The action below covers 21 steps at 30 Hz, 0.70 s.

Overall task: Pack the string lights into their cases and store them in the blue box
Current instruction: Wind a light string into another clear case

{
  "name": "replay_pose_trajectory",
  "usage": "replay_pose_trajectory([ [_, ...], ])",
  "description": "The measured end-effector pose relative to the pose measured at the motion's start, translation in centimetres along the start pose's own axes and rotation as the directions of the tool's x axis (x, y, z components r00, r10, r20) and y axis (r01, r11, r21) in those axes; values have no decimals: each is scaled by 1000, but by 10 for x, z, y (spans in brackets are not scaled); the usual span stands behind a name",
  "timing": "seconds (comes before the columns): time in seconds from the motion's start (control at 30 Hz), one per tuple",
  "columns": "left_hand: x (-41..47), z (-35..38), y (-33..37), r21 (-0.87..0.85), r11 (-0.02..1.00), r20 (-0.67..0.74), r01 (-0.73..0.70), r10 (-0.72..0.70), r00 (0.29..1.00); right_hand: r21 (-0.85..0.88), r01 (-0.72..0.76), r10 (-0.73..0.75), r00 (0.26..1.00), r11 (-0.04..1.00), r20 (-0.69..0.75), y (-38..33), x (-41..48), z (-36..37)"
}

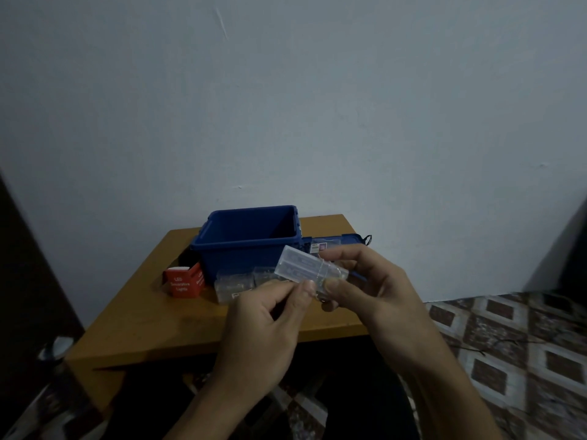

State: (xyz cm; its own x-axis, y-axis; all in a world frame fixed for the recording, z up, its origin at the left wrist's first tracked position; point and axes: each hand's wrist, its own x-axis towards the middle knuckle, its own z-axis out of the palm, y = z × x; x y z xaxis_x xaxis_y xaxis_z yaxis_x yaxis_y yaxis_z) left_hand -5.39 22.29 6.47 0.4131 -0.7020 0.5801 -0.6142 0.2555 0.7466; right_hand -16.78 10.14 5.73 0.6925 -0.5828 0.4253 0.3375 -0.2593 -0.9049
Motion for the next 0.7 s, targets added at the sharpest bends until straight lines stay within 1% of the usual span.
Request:
replay_pose_trajectory([
  [0.2, 1, -2, 0, 40, 999, -15, -19, 19, 1000, 10, 5, -5, 1000, 1000, 3, 1, 0, 0],
  [0.4, 3, -3, 3, 58, 998, -12, 1, 0, 1000, 20, 1, 0, 1000, 1000, -18, 1, 0, 2],
  [0.47, 2, -3, 5, 40, 999, -8, 25, -24, 1000, 23, 3, -2, 999, 1000, -36, 1, 0, 3],
  [0.53, 2, -5, 5, -23, 994, 17, 111, -110, 994, 23, 16, -14, 998, 1000, -61, 1, 0, 3],
  [0.63, 4, -10, 2, -143, 940, 134, 310, -292, 947, 32, 28, -24, 991, 999, -130, 3, 2, 2],
  [0.7, 5, -14, 1, -105, 929, 201, 355, -330, 922, 45, 22, -14, 983, 999, -184, 4, 2, -2],
])
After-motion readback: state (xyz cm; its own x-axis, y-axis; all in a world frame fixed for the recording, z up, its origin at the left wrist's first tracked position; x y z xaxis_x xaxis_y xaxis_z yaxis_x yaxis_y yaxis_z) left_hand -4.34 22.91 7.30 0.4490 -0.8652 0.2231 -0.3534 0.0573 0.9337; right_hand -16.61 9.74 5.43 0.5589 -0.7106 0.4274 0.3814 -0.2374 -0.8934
